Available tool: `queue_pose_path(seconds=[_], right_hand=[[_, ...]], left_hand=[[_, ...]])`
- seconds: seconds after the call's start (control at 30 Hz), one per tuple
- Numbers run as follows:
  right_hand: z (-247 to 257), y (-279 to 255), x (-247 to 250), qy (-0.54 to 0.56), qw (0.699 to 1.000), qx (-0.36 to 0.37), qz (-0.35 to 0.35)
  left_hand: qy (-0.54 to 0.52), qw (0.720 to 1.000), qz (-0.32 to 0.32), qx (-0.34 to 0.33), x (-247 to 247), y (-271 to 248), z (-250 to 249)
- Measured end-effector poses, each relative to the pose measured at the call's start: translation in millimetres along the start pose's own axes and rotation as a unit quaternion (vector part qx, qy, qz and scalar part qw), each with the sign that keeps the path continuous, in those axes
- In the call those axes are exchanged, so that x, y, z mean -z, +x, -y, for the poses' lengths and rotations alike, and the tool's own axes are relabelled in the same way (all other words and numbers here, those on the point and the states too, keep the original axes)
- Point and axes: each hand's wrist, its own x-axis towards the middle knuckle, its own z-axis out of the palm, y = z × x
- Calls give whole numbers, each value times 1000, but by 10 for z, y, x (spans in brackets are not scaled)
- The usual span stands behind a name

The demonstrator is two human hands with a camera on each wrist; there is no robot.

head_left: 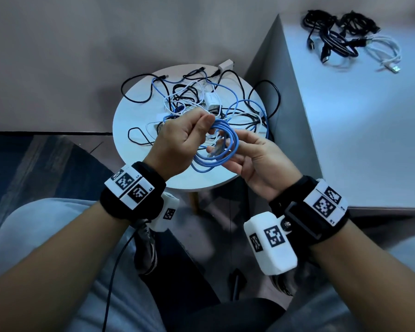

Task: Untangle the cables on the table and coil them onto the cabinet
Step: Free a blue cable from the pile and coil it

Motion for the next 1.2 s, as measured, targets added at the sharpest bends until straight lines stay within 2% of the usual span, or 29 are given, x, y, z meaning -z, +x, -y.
queue_pose_path(seconds=[0.17, 0.3, 0.37, 0.43, 0.53, 0.6, 0.67, 0.83, 1.03, 1.13, 1.2], right_hand=[[23, -38, -35, 74, 995, -39, 52], [72, -36, -22, 52, 996, -50, 55], [88, -33, -16, 20, 997, -54, 42], [73, -29, -7, 18, 998, -58, 30], [38, -7, -6, 28, 998, -55, 30], [4, 12, -26, 34, 998, -48, 35], [-35, 25, -46, 42, 998, -40, 30], [-46, -12, -59, 107, 992, -52, 33], [27, -75, -89, 119, 986, -57, 104], [54, -80, -62, 95, 988, -72, 101], [76, -71, -26, 89, 989, -84, 85]], left_hand=[[156, 984, -63, -65, -9, -21, 7], [305, 938, -135, -99, -56, -59, -49], [302, 938, -141, -98, -75, -62, -72], [263, 953, -127, -85, -72, -53, -34], [76, 995, -54, -16, -31, -15, 11], [-61, 997, -6, 37, -7, 4, -18], [-110, 992, 18, 66, -27, 3, -50], [34, 999, 4, 31, -42, -20, -34], [-31, 999, 1, 39, -12, 29, 13], [119, 992, -42, -12, -45, -10, -4], [236, 967, -86, -42, -82, -48, -42]])
